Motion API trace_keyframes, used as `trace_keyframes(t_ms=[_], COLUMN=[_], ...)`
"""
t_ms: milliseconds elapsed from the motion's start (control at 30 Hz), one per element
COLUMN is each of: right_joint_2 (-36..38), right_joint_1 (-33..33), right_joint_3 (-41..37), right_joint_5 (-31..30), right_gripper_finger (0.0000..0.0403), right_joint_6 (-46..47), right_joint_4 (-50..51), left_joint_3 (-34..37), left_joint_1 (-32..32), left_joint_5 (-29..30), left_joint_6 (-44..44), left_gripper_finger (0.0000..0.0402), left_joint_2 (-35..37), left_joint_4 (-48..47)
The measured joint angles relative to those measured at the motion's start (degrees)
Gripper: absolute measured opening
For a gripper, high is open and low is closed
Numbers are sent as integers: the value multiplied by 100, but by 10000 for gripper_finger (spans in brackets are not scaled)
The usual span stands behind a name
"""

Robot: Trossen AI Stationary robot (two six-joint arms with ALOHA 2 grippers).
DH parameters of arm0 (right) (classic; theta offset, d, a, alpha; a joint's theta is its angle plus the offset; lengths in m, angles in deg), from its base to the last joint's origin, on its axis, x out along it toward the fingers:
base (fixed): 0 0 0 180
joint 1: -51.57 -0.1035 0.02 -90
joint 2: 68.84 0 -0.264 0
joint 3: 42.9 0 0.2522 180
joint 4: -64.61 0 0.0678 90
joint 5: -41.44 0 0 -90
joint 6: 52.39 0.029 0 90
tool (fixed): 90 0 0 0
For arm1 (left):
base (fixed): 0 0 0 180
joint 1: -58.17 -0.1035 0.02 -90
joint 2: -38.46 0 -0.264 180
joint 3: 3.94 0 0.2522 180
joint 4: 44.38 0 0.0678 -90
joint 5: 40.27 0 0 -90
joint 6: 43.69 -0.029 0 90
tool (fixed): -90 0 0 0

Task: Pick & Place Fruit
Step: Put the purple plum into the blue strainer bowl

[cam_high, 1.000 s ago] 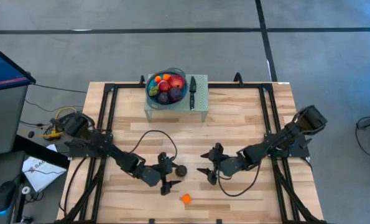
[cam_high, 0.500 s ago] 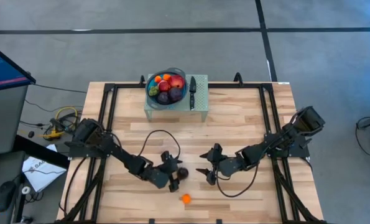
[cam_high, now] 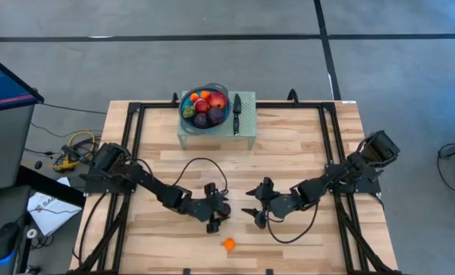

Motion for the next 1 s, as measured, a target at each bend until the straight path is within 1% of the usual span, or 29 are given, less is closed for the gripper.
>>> trace_keyframes(t_ms=[200,467,600,700,800,867,933,1000], right_joint_2=[0,0,0,0,0,0,0,0], right_joint_1=[-45,-69,-69,-69,-54,-9,36,87], right_joint_3=[0,0,0,0,0,0,0,0], right_joint_5=[2,2,2,4,4,4,11,11], right_gripper_finger=[312,312,312,312,312,312,312,312], right_joint_6=[42,78,78,73,12,-31,-34,-36], right_joint_4=[2,2,3,5,7,6,6,6], left_joint_3=[34,195,223,221,212,184,78,-87], left_joint_1=[-18,35,69,104,80,15,-67,-208], left_joint_5=[-71,-155,-227,-251,-353,-293,5,320], left_joint_6=[-445,-428,-205,104,370,487,417,139], left_gripper_finger=[299,260,254,255,253,252,252,252], left_joint_2=[0,22,210,662,1348,1909,2453,3001], left_joint_4=[-2,56,-86,-45,-75,-373,-882,-1508])
